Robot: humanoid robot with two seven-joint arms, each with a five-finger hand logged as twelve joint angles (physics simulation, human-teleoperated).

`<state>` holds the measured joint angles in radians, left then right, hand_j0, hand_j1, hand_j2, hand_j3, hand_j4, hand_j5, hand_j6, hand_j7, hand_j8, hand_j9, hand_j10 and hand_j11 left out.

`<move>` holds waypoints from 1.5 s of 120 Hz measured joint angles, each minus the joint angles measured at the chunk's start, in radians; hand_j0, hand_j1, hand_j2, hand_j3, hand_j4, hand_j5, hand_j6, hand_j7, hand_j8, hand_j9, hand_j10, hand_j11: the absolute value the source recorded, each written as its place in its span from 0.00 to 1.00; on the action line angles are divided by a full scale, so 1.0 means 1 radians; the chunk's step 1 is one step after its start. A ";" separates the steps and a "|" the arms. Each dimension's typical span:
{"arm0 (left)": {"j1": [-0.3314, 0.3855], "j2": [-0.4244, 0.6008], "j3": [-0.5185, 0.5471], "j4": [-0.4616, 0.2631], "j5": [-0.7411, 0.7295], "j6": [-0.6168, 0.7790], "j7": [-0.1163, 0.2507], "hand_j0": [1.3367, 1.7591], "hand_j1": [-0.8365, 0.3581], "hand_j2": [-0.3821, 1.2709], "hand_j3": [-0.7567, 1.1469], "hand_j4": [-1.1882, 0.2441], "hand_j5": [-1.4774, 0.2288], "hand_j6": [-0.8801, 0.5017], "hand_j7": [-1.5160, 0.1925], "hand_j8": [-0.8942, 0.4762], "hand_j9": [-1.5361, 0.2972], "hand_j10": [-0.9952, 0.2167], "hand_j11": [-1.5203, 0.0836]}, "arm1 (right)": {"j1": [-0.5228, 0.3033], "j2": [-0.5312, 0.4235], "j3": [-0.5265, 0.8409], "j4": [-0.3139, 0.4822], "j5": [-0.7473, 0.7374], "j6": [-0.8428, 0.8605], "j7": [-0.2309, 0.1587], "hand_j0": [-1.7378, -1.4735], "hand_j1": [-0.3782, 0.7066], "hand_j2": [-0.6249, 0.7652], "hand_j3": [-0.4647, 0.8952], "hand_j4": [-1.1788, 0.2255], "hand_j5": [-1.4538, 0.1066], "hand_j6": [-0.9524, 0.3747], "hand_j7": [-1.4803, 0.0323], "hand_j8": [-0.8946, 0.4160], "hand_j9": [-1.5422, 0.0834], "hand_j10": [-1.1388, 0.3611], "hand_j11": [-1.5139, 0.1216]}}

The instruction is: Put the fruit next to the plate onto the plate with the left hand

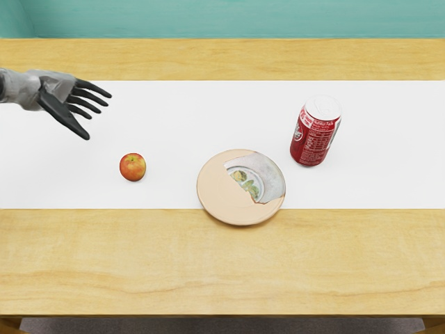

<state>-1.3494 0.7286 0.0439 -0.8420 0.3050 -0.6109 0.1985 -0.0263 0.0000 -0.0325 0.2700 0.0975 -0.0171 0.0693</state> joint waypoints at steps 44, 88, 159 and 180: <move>0.153 0.097 -0.033 -0.308 0.229 0.251 -0.003 0.76 0.72 0.27 0.40 0.64 0.66 0.44 0.68 0.45 0.65 0.60 0.73 | -0.007 0.000 -0.005 0.000 -0.001 -0.004 0.001 0.30 0.06 0.44 0.34 0.82 0.90 0.69 0.95 0.66 0.92 0.74 0.90; 0.104 0.080 0.153 -0.574 0.419 0.800 -0.011 0.76 0.72 0.27 0.40 0.64 0.66 0.44 0.68 0.45 0.65 0.60 0.73 | -0.007 0.000 -0.006 0.000 -0.001 -0.004 0.001 0.30 0.06 0.44 0.34 0.82 0.90 0.69 0.95 0.66 0.92 0.74 0.90; 0.029 -0.147 0.413 -0.624 0.499 1.123 -0.011 0.76 0.68 0.27 0.40 0.61 0.62 0.41 0.65 0.42 0.61 0.56 0.69 | -0.007 0.000 -0.006 0.000 -0.001 -0.004 0.001 0.30 0.06 0.44 0.34 0.82 0.90 0.69 0.95 0.66 0.92 0.74 0.90; 0.032 -0.176 0.442 -0.594 0.500 1.132 -0.009 0.76 0.60 0.28 0.40 0.55 0.57 0.35 0.59 0.36 0.56 0.50 0.63 | -0.007 0.000 -0.006 0.000 -0.001 -0.004 0.001 0.30 0.06 0.44 0.34 0.82 0.90 0.69 0.95 0.66 0.92 0.74 0.90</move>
<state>-1.3177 0.5522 0.4863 -1.4361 0.8053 0.5212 0.1894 -0.0337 0.0000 -0.0383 0.2700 0.0966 -0.0215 0.0706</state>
